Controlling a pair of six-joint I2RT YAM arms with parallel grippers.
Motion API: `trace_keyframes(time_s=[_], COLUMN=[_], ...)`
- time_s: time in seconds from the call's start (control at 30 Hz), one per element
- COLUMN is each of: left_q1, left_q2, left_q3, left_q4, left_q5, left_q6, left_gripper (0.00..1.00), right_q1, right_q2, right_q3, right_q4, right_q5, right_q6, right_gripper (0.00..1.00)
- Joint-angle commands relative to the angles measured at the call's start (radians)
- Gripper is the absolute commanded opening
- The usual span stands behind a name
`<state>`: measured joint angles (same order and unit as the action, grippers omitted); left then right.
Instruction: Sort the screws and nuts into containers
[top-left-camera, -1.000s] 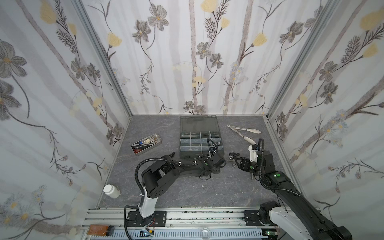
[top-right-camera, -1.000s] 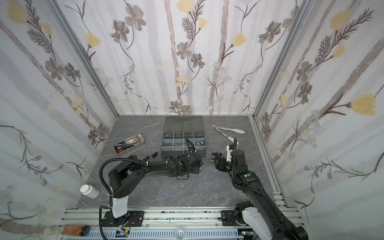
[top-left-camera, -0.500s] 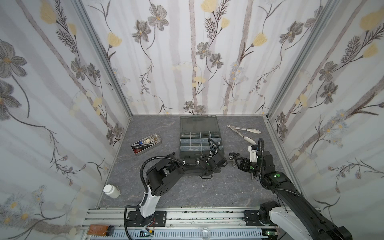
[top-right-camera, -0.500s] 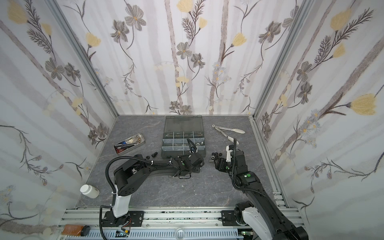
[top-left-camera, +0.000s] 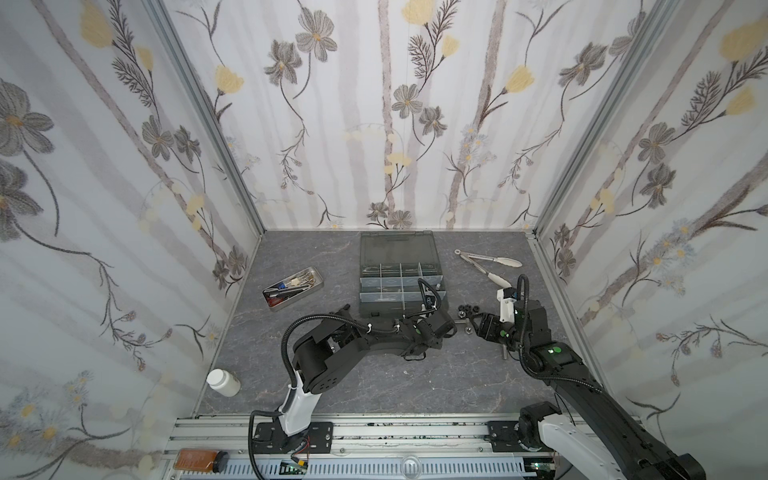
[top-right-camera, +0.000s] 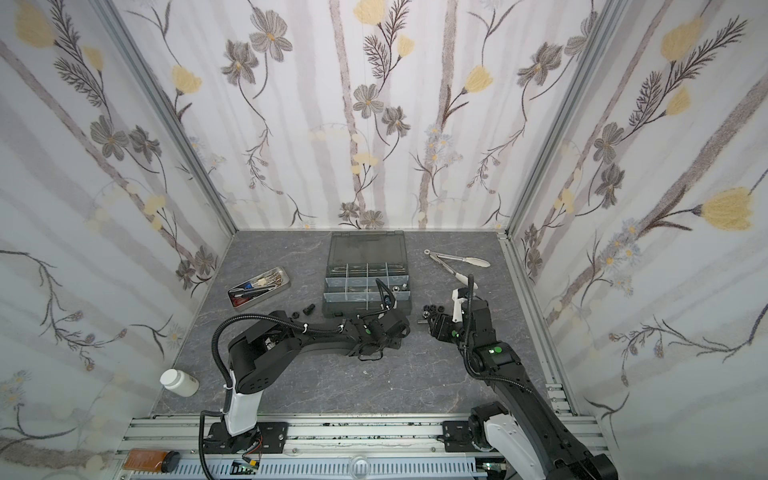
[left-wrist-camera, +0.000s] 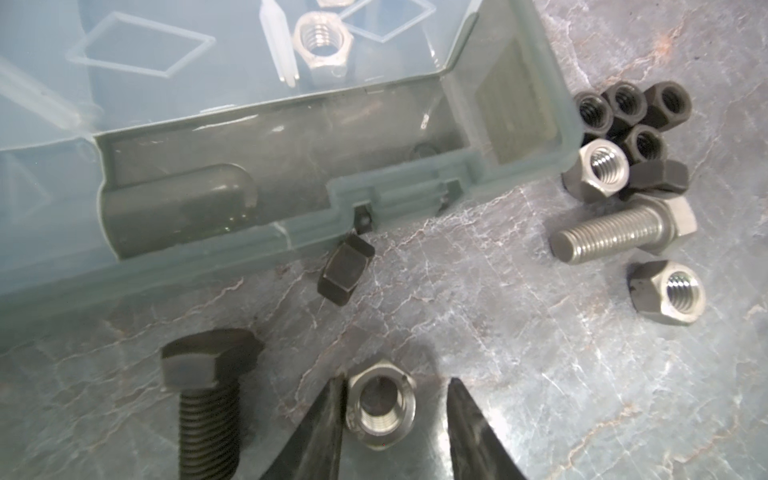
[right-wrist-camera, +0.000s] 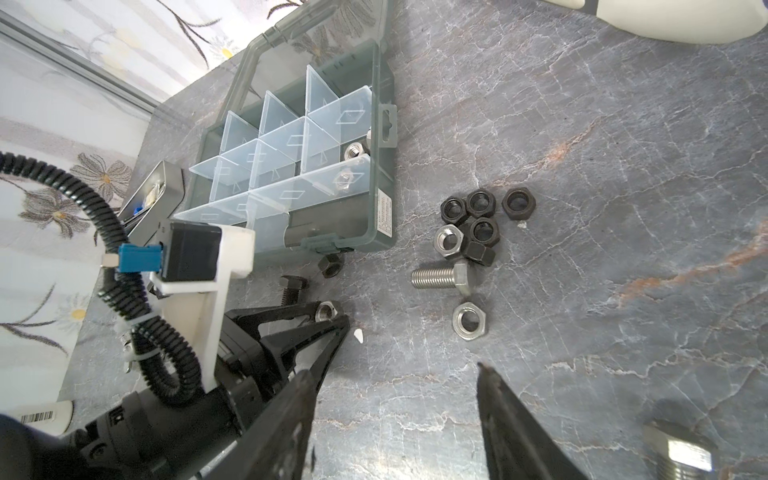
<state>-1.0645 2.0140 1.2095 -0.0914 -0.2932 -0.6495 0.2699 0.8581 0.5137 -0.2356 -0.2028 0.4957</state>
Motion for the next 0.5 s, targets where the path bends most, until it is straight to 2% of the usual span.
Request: trace_keyframes(time_s=[0.0,0.47], left_q1=[-0.006,-0.024], left_q2=[0.013,0.016], left_q3=[-0.007,0.021], left_q4=[-0.077,-0.129], left_q5=[0.004,-0.082], left_q6=[0.0,0.032], left_gripper=[0.4,0.28], right_q1=[0.0,0.002], right_q2=[-0.001,-0.014], right_q3=[0.009,-0.006], right_q4=[0.005,0.013], right_q5=[0.006,0.006], right_q6=[-0.001,0.004], right_gripper=[0.63,0.63])
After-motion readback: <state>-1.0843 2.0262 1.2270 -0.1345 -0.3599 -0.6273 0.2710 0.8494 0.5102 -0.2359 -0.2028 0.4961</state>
